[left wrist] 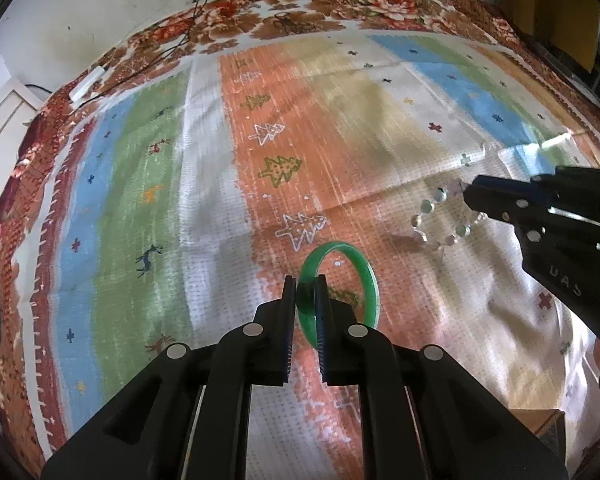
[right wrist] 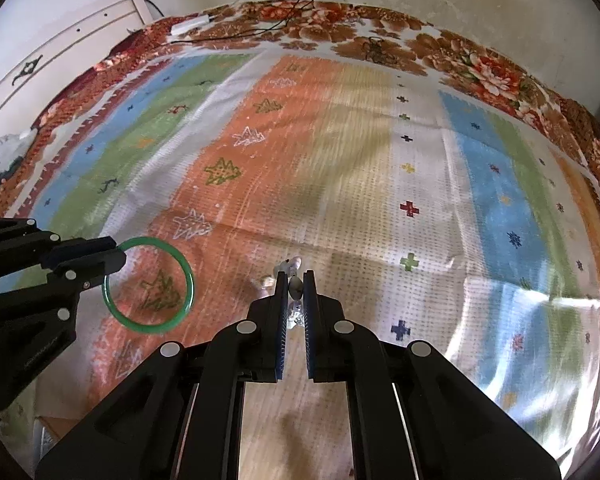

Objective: Organize jewelry
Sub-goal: 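Close left gripper on green jade bangle while right gripper closes on white pearl bracelet, then lift and carry the bangle and pearl bracelet over the tin box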

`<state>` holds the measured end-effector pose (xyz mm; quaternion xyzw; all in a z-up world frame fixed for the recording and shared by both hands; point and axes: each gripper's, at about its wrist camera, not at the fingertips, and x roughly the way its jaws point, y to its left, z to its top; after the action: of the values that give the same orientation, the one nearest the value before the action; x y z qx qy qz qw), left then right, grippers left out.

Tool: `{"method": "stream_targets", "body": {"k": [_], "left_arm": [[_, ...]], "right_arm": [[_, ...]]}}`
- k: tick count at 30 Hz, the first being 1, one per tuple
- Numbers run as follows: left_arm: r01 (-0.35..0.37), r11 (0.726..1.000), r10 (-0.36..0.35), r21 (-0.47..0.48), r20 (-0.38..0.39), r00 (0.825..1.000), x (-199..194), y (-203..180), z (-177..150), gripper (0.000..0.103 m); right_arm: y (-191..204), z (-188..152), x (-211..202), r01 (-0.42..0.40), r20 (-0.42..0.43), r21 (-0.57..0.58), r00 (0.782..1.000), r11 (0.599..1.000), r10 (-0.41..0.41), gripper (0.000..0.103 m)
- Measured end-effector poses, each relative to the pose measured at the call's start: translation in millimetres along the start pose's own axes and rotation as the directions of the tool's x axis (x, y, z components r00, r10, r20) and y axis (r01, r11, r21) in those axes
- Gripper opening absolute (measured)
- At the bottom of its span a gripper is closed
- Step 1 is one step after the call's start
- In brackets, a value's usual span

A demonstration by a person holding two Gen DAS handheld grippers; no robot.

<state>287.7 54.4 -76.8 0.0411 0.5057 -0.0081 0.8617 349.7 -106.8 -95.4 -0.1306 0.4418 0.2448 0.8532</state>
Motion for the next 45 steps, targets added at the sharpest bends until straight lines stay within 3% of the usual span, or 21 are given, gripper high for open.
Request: {"method": "stream_targets", "body": {"k": [28,45], "left_arm": [[-0.013,1.0,0.015,-0.029,0.07,0.997,-49,-8,-14,0.01],[0.037,0.997,-0.027,-0.064,0.15,0.988,-95,-11,-36,0.01]], "right_arm": [[13,-15,-59,-0.021,0.09,-0.021,0.996,1.0,0.023,0.008],[18,-35,-100,-0.066,0.144,-0.01,0.987,0.998,0.066,0.008]]}}
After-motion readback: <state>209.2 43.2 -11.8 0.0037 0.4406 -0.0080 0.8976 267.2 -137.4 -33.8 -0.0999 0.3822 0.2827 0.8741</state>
